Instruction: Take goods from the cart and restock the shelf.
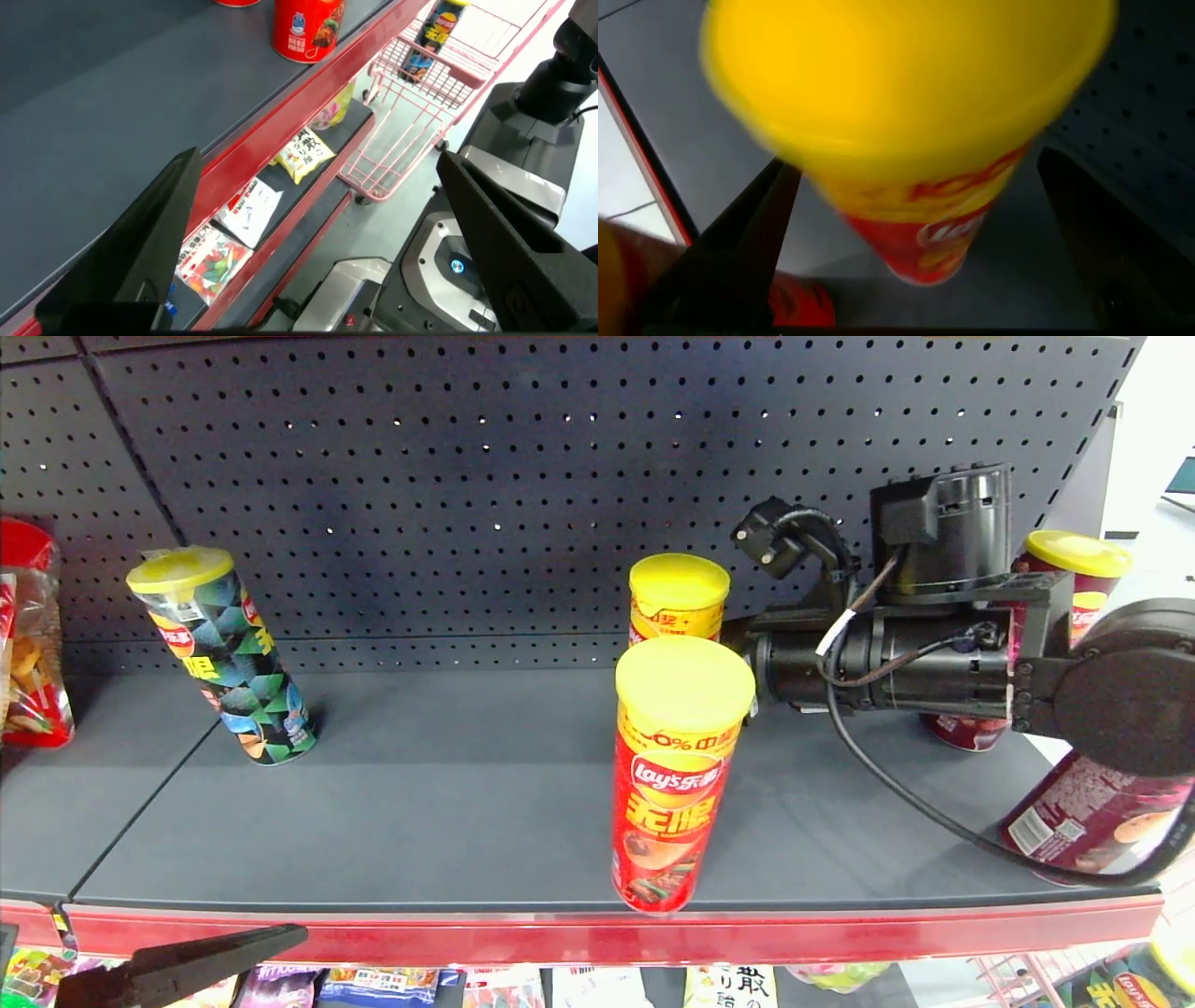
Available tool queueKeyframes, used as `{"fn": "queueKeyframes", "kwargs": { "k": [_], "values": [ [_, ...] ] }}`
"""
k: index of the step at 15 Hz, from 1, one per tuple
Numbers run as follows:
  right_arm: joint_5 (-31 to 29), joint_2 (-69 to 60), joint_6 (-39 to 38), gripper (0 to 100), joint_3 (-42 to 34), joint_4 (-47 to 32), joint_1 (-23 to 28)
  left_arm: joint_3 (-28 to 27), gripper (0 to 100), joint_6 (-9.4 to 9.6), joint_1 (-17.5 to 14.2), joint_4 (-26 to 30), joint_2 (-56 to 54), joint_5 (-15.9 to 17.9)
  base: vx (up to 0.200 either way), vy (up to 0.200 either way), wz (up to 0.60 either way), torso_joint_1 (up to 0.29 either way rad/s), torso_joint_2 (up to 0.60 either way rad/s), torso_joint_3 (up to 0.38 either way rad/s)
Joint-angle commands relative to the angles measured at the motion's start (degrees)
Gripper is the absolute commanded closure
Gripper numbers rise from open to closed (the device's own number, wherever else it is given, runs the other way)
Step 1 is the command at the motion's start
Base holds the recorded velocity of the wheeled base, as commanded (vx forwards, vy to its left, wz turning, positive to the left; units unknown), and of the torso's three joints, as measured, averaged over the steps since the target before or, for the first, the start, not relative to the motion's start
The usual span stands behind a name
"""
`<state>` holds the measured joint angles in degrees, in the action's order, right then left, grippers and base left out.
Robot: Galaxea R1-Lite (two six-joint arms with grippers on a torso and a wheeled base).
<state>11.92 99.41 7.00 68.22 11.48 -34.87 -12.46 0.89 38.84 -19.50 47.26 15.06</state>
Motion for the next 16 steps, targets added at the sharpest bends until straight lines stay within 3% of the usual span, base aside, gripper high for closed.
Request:
{"fn": "queueKeyframes", "kwargs": {
  "k": [1, 9, 16],
  "values": [
    [-1.3, -5.0, 0.0, 0, -3.2, -0.1, 0.1, -1.8, 0, -0.01, 0.0, -0.1, 3.7, 0.3, 0.000, 0.000, 0.00, 0.000, 0.00, 0.000],
    [-2.6, -17.1, 0.4, 0, -10.8, -0.4, 0.1, -5.0, 0, -0.01, 0.0, -0.4, 10.5, 0.3, 0.000, 0.000, 0.00, 0.000, 0.00, 0.000],
    [-2.7, -32.2, 0.6, 0, -23.6, -0.2, 0.1, -6.3, 0, -0.27, -0.1, -0.4, 17.1, 0.0, 0.000, 0.000, 0.00, 0.000, 0.00, 0.000]
  ]
}}
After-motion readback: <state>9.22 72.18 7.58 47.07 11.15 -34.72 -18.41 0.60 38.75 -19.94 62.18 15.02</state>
